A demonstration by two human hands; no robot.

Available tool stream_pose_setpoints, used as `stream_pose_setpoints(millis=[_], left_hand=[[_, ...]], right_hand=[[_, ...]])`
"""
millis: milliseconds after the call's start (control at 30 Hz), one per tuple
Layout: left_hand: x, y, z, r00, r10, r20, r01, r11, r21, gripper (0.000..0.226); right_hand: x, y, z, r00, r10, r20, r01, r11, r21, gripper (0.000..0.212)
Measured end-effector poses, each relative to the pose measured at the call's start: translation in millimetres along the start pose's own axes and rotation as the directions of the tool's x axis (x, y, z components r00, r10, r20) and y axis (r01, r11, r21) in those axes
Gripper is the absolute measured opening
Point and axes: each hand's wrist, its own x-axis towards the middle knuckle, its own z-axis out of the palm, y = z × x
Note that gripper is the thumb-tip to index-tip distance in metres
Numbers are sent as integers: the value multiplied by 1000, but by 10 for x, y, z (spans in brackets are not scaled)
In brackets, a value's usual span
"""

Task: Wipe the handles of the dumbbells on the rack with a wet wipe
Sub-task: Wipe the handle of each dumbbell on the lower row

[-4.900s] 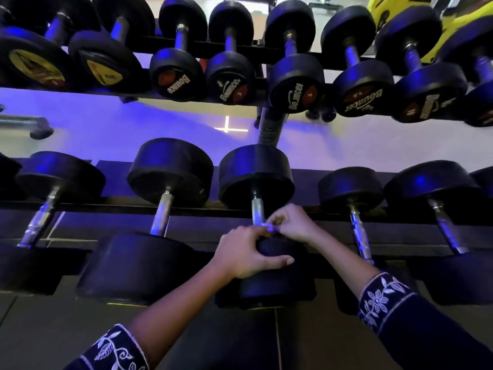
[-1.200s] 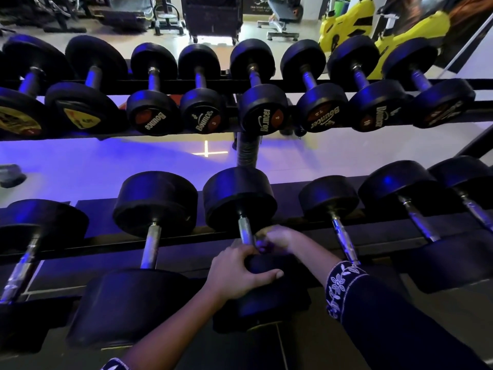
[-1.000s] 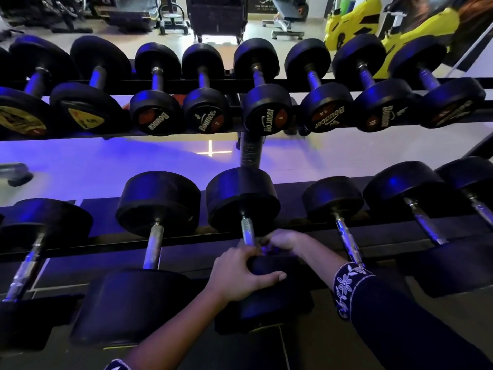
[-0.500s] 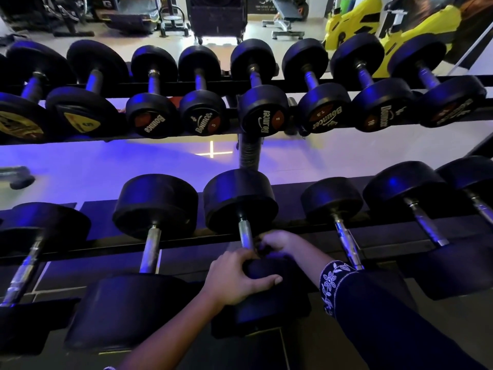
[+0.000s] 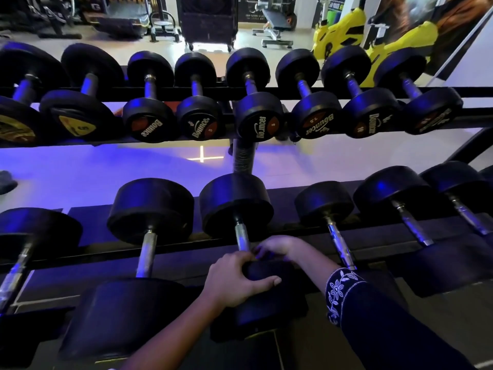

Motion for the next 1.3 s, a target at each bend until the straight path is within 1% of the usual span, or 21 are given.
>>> stream_pose_setpoints(millis=[33, 100, 167, 233, 267, 333, 367, 467, 533, 600, 667, 700, 800, 867, 933, 1000, 1067, 1100, 1167, 1233, 1300], left_hand=[[-2, 0, -2, 1000, 6, -3, -6, 1000, 6, 73], [-16, 6, -10, 1000, 13, -1, -13, 1000, 13, 76], [-31, 18, -9, 1000, 16, -3, -16, 1000, 13, 75], [-45, 26, -26, 1000, 21, -6, -21, 1000, 19, 76], [-49, 25, -32, 1000, 22, -7, -22, 999, 25, 76], [-53, 28, -30, 1000, 24, -6, -24, 999, 39, 76], [-59, 28, -34, 1000, 30, -1, -30, 999, 40, 75], [-63, 22, -53, 999, 47, 2, -47, 999, 22, 72], [-60, 22, -70, 998, 59, 2, -59, 998, 16, 72], [-71, 21, -80, 998, 59, 2, -59, 998, 14, 71], [-85, 22, -84, 999, 46, -11, -45, 999, 13, 71], [-89, 25, -81, 999, 37, -14, -36, 999, 21, 70], [-70, 32, -57, 1000, 2, 3, -2, 999, 38, 67], [-50, 102, -43, 999, -40, 34, 39, 998, 44, 64], [-1, 259, -18, 996, -75, 53, 67, 989, 133, 62], [30, 480, 41, 998, -64, 17, 56, 954, 294, 56], [19, 736, 176, 999, 23, -42, -3, 912, 411, 51], [-9, 927, 321, 997, 63, -54, -34, 903, 429, 50], [-29, 1247, 592, 993, 117, -25, -99, 918, 383, 53], [42, 1601, 909, 993, 118, 20, -119, 949, 292, 55], [100, 1841, 1174, 991, 119, 65, -132, 960, 245, 56]], right_hand=[[-45, -33, -1, 999, -2, -42, 4, 999, 48, 30], [-126, 10, -29, 996, 22, -87, -9, 990, 141, 25], [-206, 83, -31, 997, 27, -67, -4, 948, 318, 19], [-285, 119, -15, 998, 4, -70, 23, 923, 384, 17], [-292, 116, -4, 995, 3, -95, 30, 939, 343, 16], [-309, 61, 30, 989, 3, -150, 26, 982, 189, 5], [-311, 36, 63, 985, -19, -172, 41, 991, 126, 5], [-389, -91, 127, 982, -57, -180, 49, 998, -45, 25], [-458, -139, 130, 976, -90, -198, 79, 995, -63, 32], [-527, -143, 129, 966, -103, -237, 116, 992, 41, 33], [-590, -109, 128, 955, -112, -275, 163, 972, 167, 23], [-621, -78, 126, 950, -118, -290, 187, 956, 225, 18], [-671, -23, 98, 917, -79, -392, 251, 876, 411, 19], [-706, -6, 23, 872, -66, -486, 309, 843, 440, 17], [-773, 37, -152, 824, -98, -558, 377, 830, 411, 14], [-832, 134, -373, 770, -146, -621, 433, 834, 342, 14], [-873, 275, -581, 712, -191, -676, 453, 861, 234, 15], [-886, 392, -713, 692, -221, -687, 455, 873, 177, 15], [-919, 551, -892, 658, -269, -703, 468, 878, 102, 15], [-968, 729, -1121, 615, -332, -715, 469, 883, -7, 10], [-1004, 894, -1288, 600, -356, -717, 425, 901, -92, 6]])
